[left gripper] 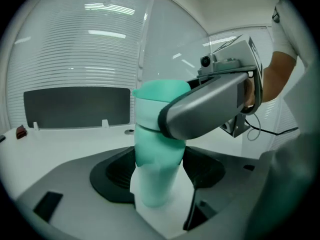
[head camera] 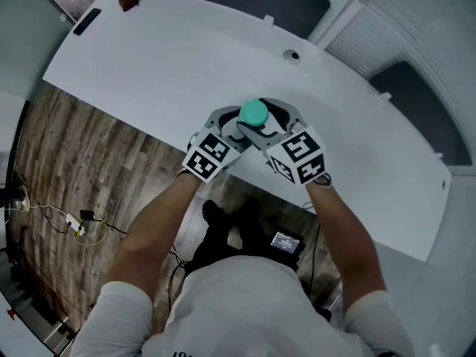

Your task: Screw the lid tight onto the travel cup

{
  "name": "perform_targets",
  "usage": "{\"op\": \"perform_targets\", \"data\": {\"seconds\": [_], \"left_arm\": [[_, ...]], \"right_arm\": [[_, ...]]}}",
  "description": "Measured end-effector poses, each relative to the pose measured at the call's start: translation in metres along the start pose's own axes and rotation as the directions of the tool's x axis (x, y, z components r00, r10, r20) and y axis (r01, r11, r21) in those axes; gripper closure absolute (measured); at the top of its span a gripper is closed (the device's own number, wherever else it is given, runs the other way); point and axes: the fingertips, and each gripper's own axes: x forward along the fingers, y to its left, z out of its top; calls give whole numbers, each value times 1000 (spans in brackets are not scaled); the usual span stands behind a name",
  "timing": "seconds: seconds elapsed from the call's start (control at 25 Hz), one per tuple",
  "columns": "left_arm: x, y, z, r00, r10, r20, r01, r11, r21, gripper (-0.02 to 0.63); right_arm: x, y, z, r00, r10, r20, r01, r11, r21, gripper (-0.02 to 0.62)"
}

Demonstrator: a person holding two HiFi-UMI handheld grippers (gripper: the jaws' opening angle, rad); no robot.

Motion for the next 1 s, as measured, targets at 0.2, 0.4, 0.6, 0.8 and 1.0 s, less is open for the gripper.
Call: {"op": "perform_targets", "data": {"seconds": [0.2,0.4,0.6,0.8,1.0], "left_arm": [[0,1,0,994,108,12,-108,993,-45,296],[0,1,-2,976,218,-4,-218,971,-94,295],[-5,-4,-2,997,81,-21,-81,997,-20,295],[-9,-6,-8,989,-114,-95,122,988,92,293],[-2,-12,-7,975,-190,-115,200,976,85,291]], "right_arm": [[-2,-3,-2,995,-99,3,99,994,51,279],[-4,-4,-2,983,-184,11,183,980,81,279],[-5,-2,-5,992,-126,0,126,990,64,279],[-3,7,-4,999,40,3,-40,999,-5,279],[-5,11,-3,985,173,12,-173,985,14,279]]}}
